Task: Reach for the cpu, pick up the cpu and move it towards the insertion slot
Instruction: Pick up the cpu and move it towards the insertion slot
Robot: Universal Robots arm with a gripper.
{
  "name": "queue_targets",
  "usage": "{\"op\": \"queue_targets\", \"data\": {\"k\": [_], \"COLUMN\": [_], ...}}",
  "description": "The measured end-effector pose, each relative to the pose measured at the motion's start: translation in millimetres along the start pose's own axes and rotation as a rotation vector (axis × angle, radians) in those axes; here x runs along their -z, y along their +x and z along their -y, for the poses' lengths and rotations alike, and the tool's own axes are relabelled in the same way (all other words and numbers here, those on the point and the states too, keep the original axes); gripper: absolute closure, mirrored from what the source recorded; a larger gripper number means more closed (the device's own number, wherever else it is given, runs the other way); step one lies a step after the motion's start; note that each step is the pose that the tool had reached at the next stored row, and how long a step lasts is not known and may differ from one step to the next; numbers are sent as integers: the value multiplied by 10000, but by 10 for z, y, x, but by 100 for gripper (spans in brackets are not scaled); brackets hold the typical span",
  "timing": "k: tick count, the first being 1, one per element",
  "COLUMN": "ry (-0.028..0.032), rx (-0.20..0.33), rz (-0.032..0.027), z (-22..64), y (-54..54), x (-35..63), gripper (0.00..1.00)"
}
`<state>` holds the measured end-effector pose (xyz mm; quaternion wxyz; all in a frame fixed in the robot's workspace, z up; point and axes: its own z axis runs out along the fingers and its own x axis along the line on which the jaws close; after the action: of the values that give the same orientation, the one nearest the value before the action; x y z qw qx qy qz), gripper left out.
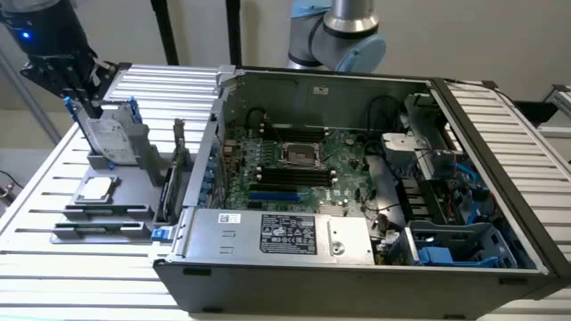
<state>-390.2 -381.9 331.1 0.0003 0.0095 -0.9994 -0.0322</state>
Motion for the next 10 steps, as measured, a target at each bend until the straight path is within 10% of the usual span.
{"op": "queue_targets", "data": {"k": [10], "ry": [-9], "rx": [0], "rz": [0], "z": [0], "y": [0], "x": [0], "gripper": [89]}}
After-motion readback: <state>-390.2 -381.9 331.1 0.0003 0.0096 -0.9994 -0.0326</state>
